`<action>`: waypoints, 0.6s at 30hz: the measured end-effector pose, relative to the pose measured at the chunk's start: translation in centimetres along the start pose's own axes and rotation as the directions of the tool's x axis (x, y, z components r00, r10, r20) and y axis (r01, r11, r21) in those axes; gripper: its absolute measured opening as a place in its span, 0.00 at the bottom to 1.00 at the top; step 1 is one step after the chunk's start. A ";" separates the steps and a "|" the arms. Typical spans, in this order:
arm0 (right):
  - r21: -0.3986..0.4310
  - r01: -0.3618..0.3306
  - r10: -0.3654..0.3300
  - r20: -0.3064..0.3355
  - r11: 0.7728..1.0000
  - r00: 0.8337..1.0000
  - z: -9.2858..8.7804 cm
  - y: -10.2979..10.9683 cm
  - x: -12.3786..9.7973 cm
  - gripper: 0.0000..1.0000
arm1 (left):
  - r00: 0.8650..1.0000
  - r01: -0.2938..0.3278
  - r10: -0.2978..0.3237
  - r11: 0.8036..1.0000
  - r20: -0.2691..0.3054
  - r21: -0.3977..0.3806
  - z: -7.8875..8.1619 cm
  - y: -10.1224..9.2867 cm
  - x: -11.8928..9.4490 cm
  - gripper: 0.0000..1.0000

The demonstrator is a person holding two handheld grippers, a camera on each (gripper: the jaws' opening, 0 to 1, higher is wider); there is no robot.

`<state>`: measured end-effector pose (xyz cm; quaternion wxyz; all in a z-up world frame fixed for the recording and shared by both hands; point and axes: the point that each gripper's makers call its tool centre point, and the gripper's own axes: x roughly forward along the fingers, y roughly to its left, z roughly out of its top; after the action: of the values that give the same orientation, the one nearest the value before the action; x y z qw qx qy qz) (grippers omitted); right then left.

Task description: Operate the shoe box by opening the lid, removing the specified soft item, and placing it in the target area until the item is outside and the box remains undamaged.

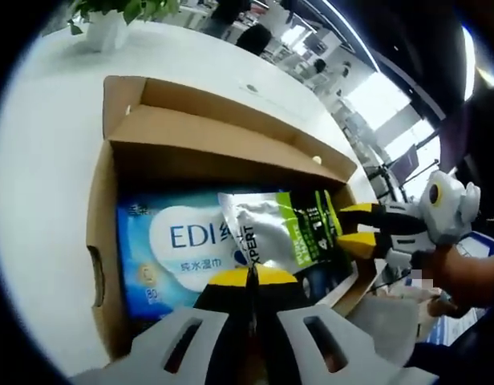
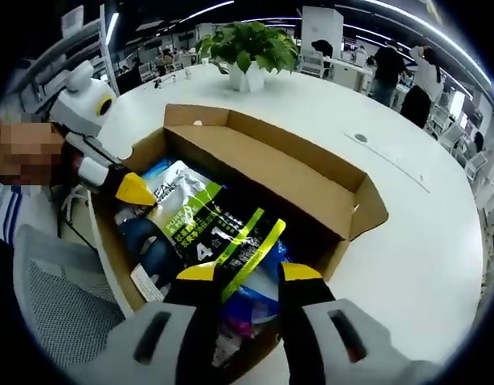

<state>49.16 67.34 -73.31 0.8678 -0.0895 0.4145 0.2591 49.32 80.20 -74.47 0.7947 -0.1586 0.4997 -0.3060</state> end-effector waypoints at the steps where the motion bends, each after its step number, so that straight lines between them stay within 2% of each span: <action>1: 0.013 -0.005 0.005 -0.006 1.000 1.000 -0.1 0.1 0.2 0.21 | 1.000 -0.002 0.002 1.000 0.000 -0.001 0.0 0.0 0.1 0.00; 18: 0.109 -0.075 0.077 -0.013 0.991 0.997 -0.2 1.2 1.0 0.06 | 1.000 -0.003 0.003 1.000 -0.002 0.004 0.0 0.2 0.2 0.00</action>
<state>48.94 68.70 -74.16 0.8572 -0.0285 0.4385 0.2684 49.47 80.24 -74.75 0.7950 -0.1562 0.5000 -0.3059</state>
